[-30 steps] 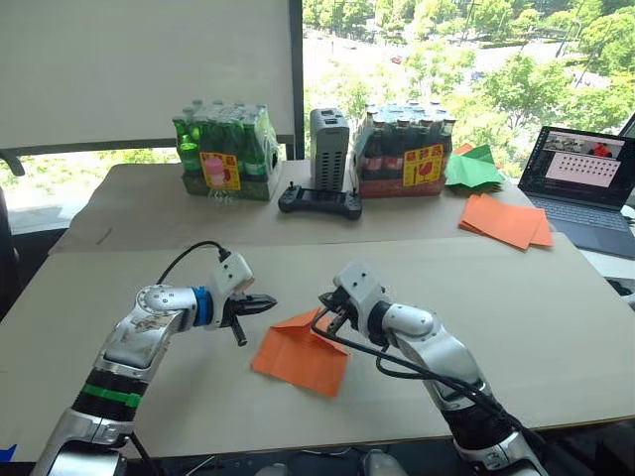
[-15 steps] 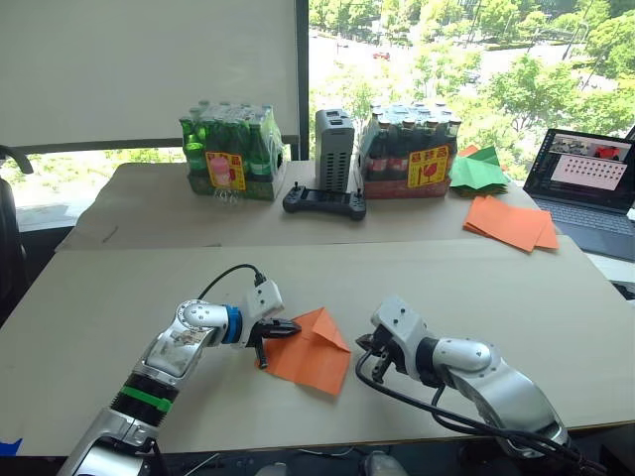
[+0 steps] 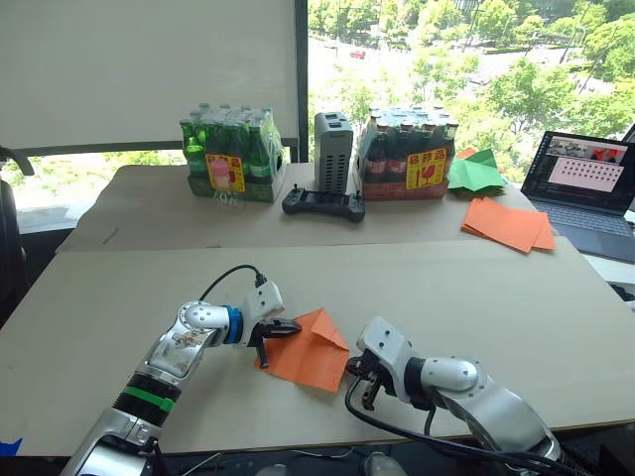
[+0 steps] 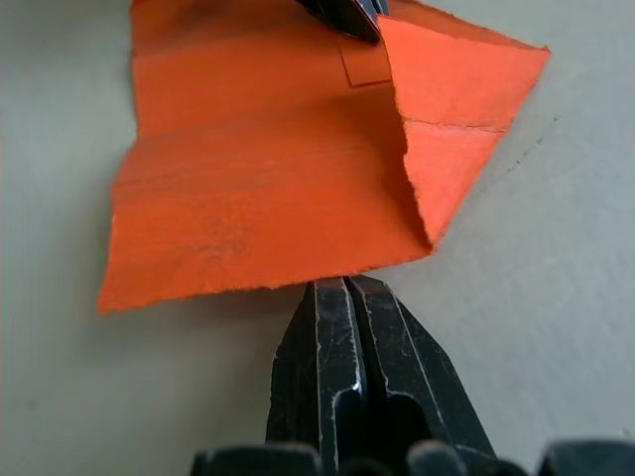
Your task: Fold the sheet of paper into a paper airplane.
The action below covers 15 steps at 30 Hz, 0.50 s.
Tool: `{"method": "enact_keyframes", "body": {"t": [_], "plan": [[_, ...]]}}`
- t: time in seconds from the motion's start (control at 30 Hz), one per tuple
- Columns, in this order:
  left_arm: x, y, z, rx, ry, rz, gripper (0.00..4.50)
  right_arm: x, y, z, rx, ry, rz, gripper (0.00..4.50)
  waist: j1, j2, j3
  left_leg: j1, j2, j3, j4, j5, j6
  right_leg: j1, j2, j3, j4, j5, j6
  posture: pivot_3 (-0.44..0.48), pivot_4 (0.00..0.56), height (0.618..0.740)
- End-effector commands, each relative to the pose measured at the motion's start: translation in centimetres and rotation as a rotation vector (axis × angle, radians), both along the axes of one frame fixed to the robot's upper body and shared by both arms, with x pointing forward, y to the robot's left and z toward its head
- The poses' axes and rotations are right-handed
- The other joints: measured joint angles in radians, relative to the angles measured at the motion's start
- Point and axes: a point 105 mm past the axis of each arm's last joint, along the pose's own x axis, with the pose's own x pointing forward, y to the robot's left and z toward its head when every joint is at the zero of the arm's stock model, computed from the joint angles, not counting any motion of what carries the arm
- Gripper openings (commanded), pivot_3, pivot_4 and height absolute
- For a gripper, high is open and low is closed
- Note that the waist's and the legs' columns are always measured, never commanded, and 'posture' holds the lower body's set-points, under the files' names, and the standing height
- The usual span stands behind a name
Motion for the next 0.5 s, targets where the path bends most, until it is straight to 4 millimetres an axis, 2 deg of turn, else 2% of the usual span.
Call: {"method": "enact_keyframes", "body": {"t": [0.03,0.27,0.4,0.5], "plan": [[-0.2,0.5,-1.2,0.04,0.029,0.024,0.03,1.2,0.6,2.1,0.107,-0.058,-0.034,0.0,0.0,0.0,0.0,0.0,0.0,0.0,0.0,0.0,0.0,0.0,0.0,0.0,0.0,0.0,0.0,0.0,0.15,0.699],[0.2,0.6,-0.2,0.03,0.003,0.035,0.03,2.0,1.2,3.2,0.162,-0.076,-0.042,0.0,0.0,0.0,0.0,0.0,-0.001,0.0,0.0,0.0,0.0,-0.001,0.0,0.0,0.0,0.0,-0.001,0.0,0.15,0.699],[0.7,0.4,2.0,0.005,-0.049,0.029,0.03,2.5,2.3,3.3,0.163,-0.084,-0.035,0.0,-0.003,0.0,0.0,0.0,0.0,0.0,0.0,0.0,0.0,-0.001,0.0,0.0,0.0,0.0,-0.001,0.0,0.15,0.699],[0.3,-0.4,3.0,0.003,-0.075,-0.009,0.03,3.1,2.7,3.5,0.172,-0.098,-0.042,0.0,-0.002,0.0,0.0,-0.003,-0.001,0.0,0.0,0.0,0.0,-0.005,0.0,0.0,0.001,0.003,-0.004,0.0,0.15,0.699]]}}
